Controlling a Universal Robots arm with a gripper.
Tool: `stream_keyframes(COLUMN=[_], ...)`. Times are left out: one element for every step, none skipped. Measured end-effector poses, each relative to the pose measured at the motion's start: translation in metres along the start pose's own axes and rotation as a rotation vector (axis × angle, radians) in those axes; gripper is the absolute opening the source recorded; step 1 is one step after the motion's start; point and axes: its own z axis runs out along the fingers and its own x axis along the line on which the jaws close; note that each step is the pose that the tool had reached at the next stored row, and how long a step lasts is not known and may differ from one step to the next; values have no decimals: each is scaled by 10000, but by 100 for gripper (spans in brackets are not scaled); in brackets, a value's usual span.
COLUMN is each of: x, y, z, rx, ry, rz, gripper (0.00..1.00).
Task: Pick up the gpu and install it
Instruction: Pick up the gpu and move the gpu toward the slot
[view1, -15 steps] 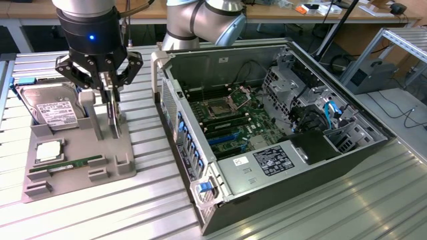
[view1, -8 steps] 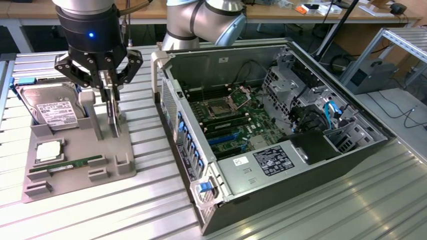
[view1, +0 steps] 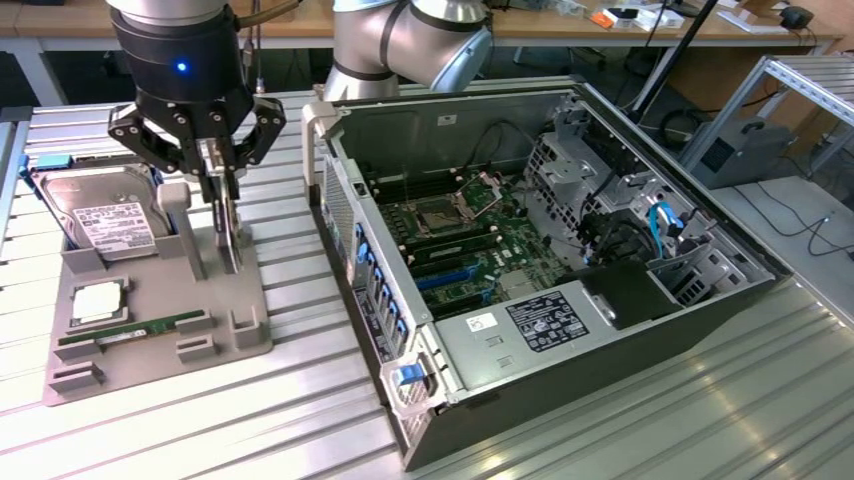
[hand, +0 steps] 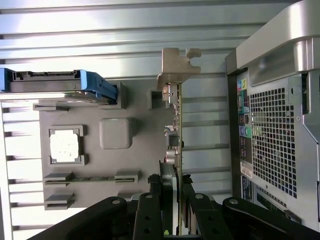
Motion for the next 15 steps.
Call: stream_keyframes(x=[0,0,0,0,-1,-1,-1,-1,-1,-1,-1,-1,-1,-1,-1], y=[0,0,0,0,0,0,1,1,1,1,1,1,1,1,1], z=[-3,-5,-8,-11,-13,-18,-23,-27,-32,-35,-37,-41,-44,-48,-50], rx=[0,0,0,1,1,0,0,0,0,0,0,0,0,0,0], ry=[0,0,0,1,1,0,0,0,0,0,0,0,0,0,0], rz=[0,-1,0,-1,0,-1,0,0,0,0,0,-1,0,-1,0], gripper=[27,27,27,27,27,27,27,27,27,27,27,27,27,27,27])
